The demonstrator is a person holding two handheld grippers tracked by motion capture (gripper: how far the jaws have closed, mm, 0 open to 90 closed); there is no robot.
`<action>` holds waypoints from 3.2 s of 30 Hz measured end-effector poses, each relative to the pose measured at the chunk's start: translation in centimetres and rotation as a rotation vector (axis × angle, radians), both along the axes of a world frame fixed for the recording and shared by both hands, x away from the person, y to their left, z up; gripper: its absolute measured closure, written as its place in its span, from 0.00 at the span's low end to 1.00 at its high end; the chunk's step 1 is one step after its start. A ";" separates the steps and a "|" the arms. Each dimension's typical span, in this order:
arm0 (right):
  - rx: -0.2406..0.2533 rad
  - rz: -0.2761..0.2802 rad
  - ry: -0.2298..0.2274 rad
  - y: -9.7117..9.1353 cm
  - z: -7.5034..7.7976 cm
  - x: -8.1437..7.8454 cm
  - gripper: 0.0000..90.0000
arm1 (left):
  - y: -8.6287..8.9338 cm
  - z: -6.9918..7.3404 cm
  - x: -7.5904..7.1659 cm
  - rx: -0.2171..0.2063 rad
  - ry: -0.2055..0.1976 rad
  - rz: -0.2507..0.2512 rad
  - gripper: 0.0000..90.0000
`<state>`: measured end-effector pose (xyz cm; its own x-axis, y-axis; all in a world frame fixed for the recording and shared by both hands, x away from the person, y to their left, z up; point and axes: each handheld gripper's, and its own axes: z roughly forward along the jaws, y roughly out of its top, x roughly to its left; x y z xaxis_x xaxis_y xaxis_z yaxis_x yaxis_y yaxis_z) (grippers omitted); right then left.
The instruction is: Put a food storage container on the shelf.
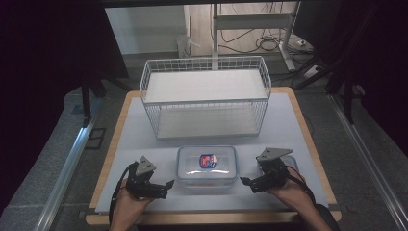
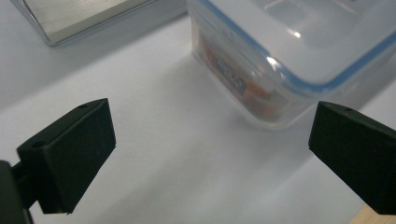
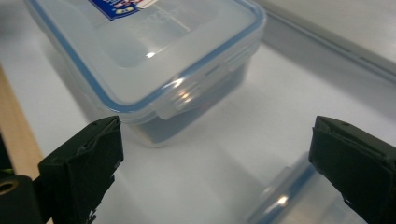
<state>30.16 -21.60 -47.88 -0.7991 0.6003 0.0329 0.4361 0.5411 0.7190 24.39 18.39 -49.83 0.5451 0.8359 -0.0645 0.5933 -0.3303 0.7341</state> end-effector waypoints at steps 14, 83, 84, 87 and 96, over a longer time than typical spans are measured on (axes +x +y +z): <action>0.058 0.006 0.139 1.8 0.8 2.6 0.28 | -1.0 1.2 3.9 -0.104 0.096 -0.074 0.19; 0.193 -0.043 0.399 2.1 0.2 4.9 0.46 | 0.1 -0.9 5.8 -0.376 0.244 -0.096 0.39; 0.193 -0.061 0.394 2.1 0.3 5.0 0.41 | -0.1 -1.0 6.0 -0.385 0.253 -0.100 0.38; 0.164 -0.085 0.386 2.0 0.0 5.2 0.39 | -0.4 -1.0 6.3 -0.402 0.261 -0.103 0.38; 0.235 -0.083 0.534 2.7 -1.0 6.6 0.33 | -0.4 -1.8 7.2 -0.487 0.356 -0.116 0.35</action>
<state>36.79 -18.94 -48.92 -0.5855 0.5886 0.5575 0.8052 0.3424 0.4842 31.61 18.02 -51.66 0.5052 0.6014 -0.6189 0.8104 -0.0840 0.5799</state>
